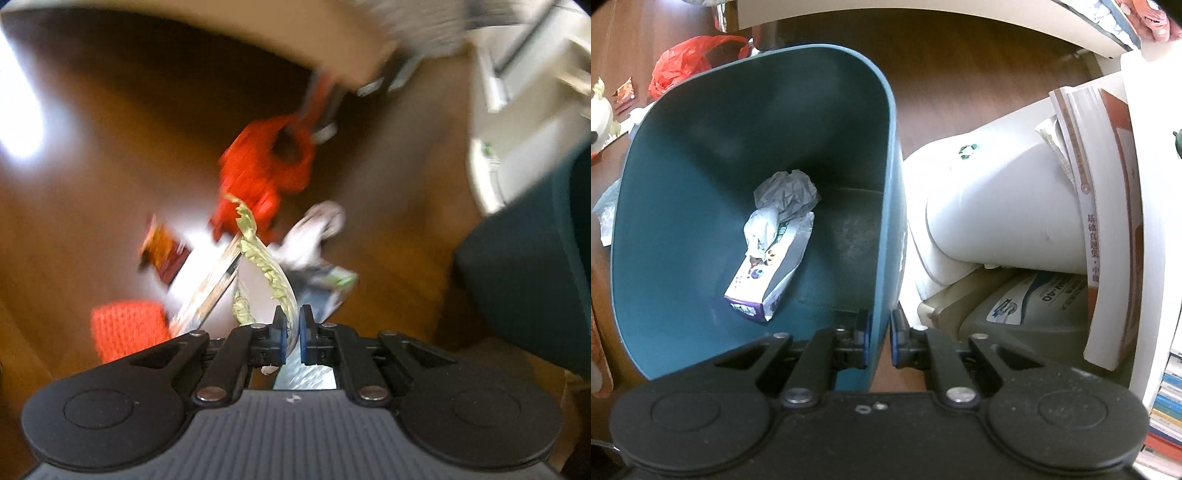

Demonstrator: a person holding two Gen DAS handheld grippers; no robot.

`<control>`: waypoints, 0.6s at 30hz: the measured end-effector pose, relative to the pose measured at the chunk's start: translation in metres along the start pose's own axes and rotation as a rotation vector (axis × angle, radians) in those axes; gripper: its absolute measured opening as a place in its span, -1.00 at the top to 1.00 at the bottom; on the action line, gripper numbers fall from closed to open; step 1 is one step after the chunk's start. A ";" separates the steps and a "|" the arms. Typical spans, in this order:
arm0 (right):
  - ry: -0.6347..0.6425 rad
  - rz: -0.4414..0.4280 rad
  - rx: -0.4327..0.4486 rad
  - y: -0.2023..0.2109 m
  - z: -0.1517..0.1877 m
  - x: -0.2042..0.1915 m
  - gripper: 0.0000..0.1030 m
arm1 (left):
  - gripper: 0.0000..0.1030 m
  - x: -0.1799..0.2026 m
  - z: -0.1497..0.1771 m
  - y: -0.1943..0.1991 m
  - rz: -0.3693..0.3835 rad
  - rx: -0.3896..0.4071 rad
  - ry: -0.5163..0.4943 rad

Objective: Collect trash
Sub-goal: 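Lift the cabbage leaf into the teal bin with the left gripper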

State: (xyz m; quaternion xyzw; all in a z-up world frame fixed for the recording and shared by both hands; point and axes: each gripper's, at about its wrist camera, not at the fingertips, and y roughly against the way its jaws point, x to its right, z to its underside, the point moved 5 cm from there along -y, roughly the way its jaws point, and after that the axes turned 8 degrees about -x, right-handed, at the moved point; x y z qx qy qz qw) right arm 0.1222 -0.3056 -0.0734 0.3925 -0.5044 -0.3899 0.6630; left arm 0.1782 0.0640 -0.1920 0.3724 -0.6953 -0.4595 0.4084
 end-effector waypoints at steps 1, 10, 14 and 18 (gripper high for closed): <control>-0.002 0.002 0.001 0.001 -0.001 0.000 0.83 | 0.89 0.009 -0.003 0.010 0.007 0.025 -0.037; -0.016 0.020 -0.002 0.000 -0.006 0.008 0.88 | 0.89 0.095 -0.033 0.087 0.095 0.239 -0.346; -0.005 0.034 0.000 0.001 -0.010 0.007 0.89 | 0.89 0.145 -0.045 0.114 0.191 0.295 -0.486; 0.010 0.041 0.009 0.004 -0.012 0.004 0.88 | 0.89 0.196 -0.047 0.112 0.240 0.311 -0.613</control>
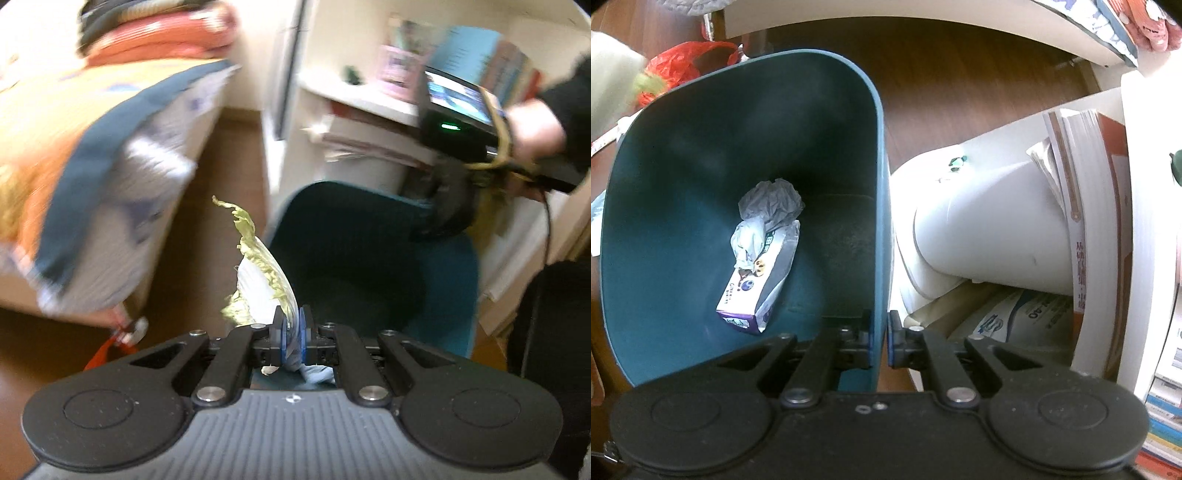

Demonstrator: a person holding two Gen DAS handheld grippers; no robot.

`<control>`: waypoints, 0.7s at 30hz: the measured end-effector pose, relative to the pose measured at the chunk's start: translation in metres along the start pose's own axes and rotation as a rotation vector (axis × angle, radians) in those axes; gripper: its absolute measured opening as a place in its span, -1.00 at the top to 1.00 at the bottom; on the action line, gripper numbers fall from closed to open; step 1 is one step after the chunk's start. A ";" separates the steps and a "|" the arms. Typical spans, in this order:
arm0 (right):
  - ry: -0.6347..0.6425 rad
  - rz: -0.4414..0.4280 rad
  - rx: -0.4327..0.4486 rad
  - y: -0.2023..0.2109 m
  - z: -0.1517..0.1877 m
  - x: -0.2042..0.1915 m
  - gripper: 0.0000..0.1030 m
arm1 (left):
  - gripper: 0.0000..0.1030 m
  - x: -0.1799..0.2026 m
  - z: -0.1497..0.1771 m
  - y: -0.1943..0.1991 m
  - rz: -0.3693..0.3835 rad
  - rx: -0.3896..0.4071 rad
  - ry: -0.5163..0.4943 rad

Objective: Collect trash
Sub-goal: 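Lift the cabbage leaf into the teal bin with the left gripper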

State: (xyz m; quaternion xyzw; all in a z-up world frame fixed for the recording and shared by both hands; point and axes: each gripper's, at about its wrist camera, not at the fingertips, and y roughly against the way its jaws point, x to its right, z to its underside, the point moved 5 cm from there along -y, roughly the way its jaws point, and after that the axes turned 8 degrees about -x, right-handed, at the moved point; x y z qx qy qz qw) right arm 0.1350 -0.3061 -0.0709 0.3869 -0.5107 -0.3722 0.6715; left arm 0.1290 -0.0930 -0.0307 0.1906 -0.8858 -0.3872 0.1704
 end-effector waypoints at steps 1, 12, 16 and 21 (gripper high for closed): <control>0.005 0.003 0.002 0.000 0.000 -0.001 0.88 | 0.89 0.008 -0.002 -0.007 0.009 -0.006 -0.021; 0.027 -0.001 0.009 -0.001 0.002 0.000 0.87 | 0.89 0.060 -0.003 -0.090 0.018 -0.142 -0.213; 0.034 -0.005 0.012 -0.002 0.002 0.000 0.86 | 0.89 0.059 0.001 -0.114 0.003 -0.195 -0.217; 0.036 -0.010 0.014 0.000 0.001 -0.002 0.85 | 0.89 0.055 0.002 -0.136 0.035 -0.267 -0.207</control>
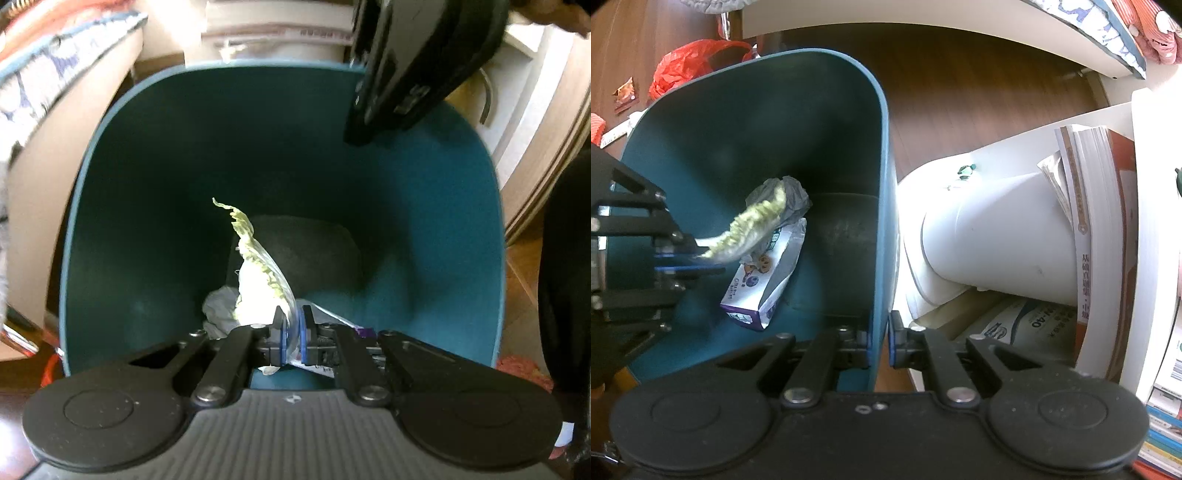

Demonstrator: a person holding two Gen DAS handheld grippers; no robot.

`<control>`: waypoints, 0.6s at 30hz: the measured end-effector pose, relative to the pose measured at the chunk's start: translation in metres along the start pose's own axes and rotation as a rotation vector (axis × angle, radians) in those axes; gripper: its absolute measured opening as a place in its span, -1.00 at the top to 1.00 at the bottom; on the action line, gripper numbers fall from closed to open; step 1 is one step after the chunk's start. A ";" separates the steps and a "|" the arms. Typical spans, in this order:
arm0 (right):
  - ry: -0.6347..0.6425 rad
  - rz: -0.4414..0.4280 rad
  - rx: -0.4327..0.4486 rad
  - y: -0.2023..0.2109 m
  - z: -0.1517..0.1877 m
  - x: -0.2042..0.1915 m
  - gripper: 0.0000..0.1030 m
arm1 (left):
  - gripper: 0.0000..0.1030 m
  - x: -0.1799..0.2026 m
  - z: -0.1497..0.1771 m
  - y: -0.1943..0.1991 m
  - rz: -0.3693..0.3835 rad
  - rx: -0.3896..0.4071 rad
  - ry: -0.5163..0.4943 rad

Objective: Collect trash
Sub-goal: 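Lift the cabbage leaf into the teal bin with the left gripper, then lower the left gripper to the white tissue and close on it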

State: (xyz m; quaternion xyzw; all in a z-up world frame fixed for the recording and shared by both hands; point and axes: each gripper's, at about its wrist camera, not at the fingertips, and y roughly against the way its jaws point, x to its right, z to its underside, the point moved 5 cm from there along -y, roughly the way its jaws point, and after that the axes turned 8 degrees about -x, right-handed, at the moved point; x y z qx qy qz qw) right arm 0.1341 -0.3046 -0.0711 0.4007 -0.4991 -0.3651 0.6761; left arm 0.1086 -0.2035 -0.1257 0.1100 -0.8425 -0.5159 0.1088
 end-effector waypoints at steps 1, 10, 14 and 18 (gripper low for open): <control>0.002 -0.001 0.000 0.000 0.000 0.000 0.85 | 0.89 -0.003 0.000 -0.004 0.006 -0.013 0.001; 0.002 -0.001 0.001 0.000 0.000 0.000 0.85 | 0.88 -0.003 0.002 -0.027 -0.034 -0.070 -0.021; 0.008 0.006 0.014 0.002 -0.004 0.000 0.86 | 0.86 -0.003 0.003 -0.025 -0.012 -0.065 -0.007; 0.009 0.021 0.044 0.005 -0.013 0.003 0.88 | 0.81 -0.004 0.000 -0.017 -0.036 -0.023 0.003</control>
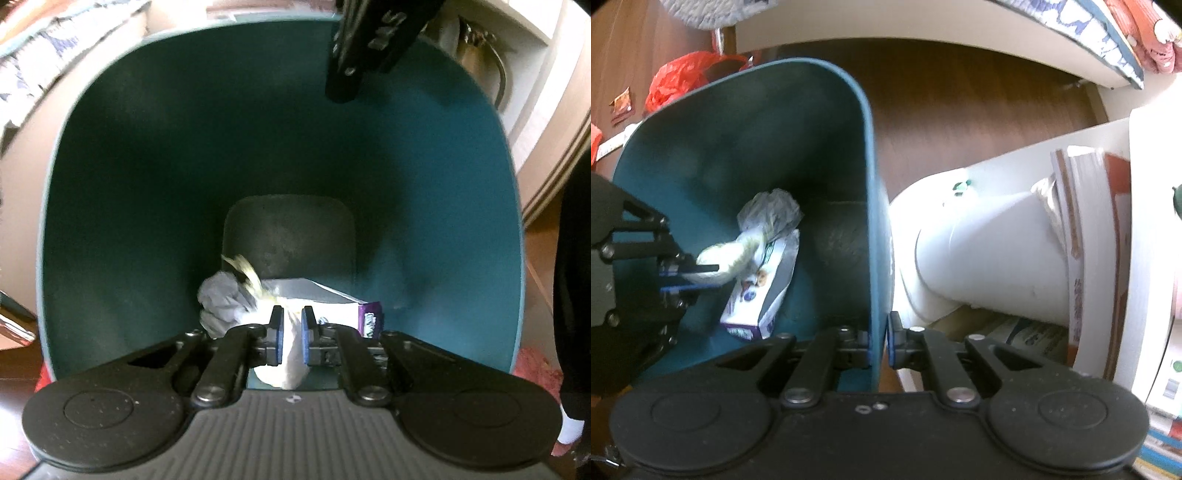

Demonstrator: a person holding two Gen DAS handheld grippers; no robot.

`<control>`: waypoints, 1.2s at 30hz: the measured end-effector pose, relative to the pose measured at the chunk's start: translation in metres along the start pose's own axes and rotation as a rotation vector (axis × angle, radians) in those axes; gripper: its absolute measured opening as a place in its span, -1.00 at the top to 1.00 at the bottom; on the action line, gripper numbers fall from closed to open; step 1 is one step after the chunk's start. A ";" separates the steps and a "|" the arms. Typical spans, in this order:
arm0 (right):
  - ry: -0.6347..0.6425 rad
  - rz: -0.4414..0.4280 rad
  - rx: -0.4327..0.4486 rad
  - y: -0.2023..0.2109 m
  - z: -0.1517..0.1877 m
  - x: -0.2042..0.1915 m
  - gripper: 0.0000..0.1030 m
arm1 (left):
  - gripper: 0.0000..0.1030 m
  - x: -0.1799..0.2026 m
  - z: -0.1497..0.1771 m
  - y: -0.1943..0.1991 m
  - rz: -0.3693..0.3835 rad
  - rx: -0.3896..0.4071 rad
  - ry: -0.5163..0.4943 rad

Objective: Collect trash
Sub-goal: 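Lower the left gripper to the white tissue and close on it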

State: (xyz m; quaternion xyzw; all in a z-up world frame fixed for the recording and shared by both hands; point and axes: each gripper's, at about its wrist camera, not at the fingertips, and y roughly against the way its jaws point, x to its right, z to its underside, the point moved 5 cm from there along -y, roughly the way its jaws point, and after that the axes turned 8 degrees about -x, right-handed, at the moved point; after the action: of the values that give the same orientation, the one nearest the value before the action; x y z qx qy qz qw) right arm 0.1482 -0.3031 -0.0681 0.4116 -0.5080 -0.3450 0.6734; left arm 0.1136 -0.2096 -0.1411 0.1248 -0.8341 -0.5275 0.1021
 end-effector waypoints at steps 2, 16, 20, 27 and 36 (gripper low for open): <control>0.008 0.014 0.017 0.002 -0.005 0.000 0.88 | 0.68 -0.004 -0.001 0.005 -0.014 0.022 0.011; 0.094 0.105 0.134 0.011 -0.046 0.002 0.84 | -0.36 -0.026 0.016 0.064 0.018 0.193 0.100; 0.105 0.103 0.145 0.013 -0.053 0.003 0.83 | -0.36 -0.044 0.041 0.096 -0.008 0.258 0.154; 0.112 0.098 0.147 0.016 -0.064 0.008 0.80 | -0.36 -0.112 0.127 0.111 -0.190 0.247 0.381; 0.148 0.111 0.109 0.015 -0.077 0.006 0.78 | -0.36 -0.170 0.248 0.054 -0.221 0.028 0.697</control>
State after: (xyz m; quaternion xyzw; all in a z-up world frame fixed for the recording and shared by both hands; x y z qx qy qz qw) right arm 0.2250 -0.2868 -0.0634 0.4430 -0.4971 -0.2478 0.7037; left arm 0.1941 0.0783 -0.2032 0.3877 -0.7378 -0.4497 0.3212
